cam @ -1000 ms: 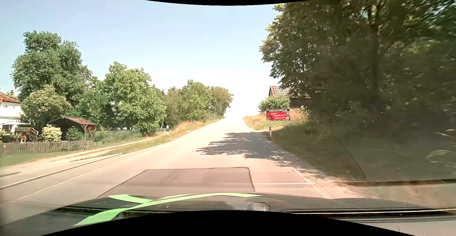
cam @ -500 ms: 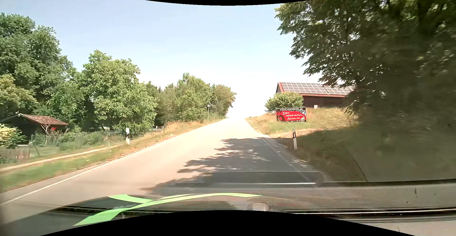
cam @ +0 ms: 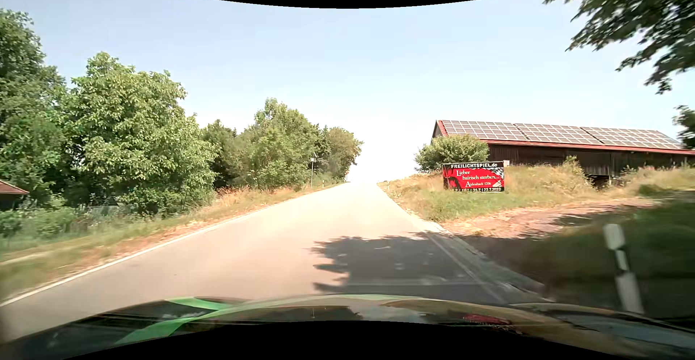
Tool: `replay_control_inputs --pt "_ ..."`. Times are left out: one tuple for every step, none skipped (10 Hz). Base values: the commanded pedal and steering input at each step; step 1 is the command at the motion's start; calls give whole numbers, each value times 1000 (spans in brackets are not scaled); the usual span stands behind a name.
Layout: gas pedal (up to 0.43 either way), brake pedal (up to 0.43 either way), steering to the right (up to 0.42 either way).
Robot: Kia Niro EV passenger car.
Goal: Follow the waypoints while adhering to traffic rules and regulations
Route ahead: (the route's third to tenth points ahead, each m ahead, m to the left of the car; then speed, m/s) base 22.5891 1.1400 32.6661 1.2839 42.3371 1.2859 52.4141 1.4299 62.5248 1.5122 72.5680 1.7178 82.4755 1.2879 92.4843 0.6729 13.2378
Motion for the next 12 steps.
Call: replay_control_inputs --pt "280 0 -8" --pt "287 0 -8" --pt "299 0 -7" --pt "299 0 -4" --pt "311 0 -4" --pt "311 0 -4" --pt "311 0 -4" --pt "311 0 -4" --pt "311 0 -3" --pt "311 0 -3" --pt "319 0 -3" --pt "319 0 -4"
